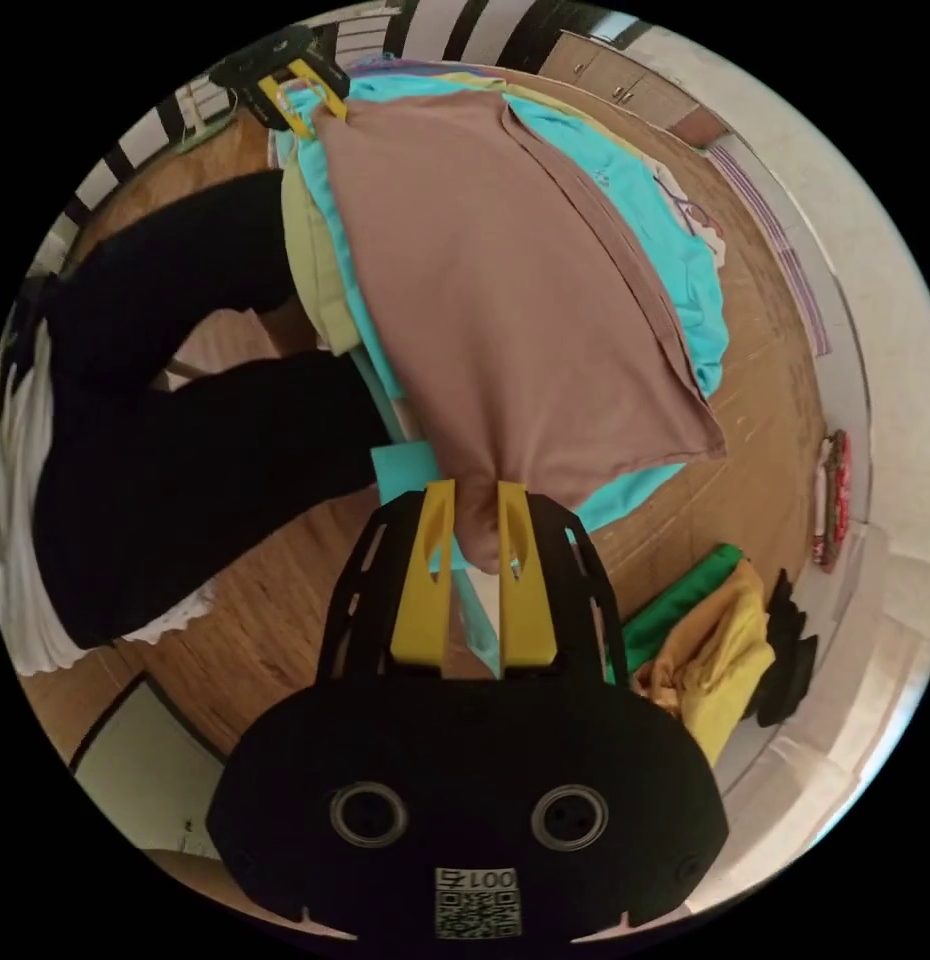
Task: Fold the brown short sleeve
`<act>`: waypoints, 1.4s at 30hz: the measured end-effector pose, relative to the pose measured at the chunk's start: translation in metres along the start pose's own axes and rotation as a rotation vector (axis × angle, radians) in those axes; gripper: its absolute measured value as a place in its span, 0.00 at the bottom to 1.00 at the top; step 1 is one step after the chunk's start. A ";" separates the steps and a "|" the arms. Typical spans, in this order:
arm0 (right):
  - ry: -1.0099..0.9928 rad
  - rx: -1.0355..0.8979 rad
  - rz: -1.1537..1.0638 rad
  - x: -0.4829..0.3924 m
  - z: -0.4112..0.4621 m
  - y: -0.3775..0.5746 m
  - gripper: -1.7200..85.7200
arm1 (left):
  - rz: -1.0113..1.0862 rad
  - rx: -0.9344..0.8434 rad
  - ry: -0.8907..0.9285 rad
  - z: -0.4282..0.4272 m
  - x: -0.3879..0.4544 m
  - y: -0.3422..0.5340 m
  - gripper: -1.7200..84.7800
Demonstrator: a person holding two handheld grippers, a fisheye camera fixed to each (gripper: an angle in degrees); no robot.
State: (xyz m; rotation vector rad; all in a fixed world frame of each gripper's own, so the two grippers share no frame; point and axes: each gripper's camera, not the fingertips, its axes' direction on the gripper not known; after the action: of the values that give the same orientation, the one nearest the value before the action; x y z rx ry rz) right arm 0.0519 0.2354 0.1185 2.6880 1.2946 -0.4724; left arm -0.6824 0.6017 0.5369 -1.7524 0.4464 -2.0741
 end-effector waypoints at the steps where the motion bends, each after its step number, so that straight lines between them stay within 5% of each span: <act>1: 0.022 -0.009 -0.013 -0.004 0.000 0.000 0.10 | 0.004 -0.003 -0.004 0.000 0.002 -0.001 0.10; 13: 0.304 -0.079 -0.070 -0.078 0.000 0.003 0.06 | -0.098 -0.027 -0.103 -0.002 0.041 0.012 0.06; 23: 0.126 0.272 0.271 -0.064 -0.110 0.090 0.04 | -0.296 0.177 -0.129 -0.087 0.074 0.075 0.04; 35: 0.410 0.513 0.594 0.074 -0.138 0.060 0.04 | -0.625 0.147 -0.422 -0.106 -0.082 0.065 0.03; 42: 0.330 0.545 0.544 0.045 -0.113 0.084 0.03 | -0.539 0.179 -0.491 -0.067 -0.016 0.066 0.03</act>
State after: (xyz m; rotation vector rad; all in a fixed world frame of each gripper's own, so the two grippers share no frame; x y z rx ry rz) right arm 0.1693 0.2427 0.2080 3.5116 0.4526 -0.3548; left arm -0.7404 0.5513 0.4808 -2.3462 -0.3811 -1.8049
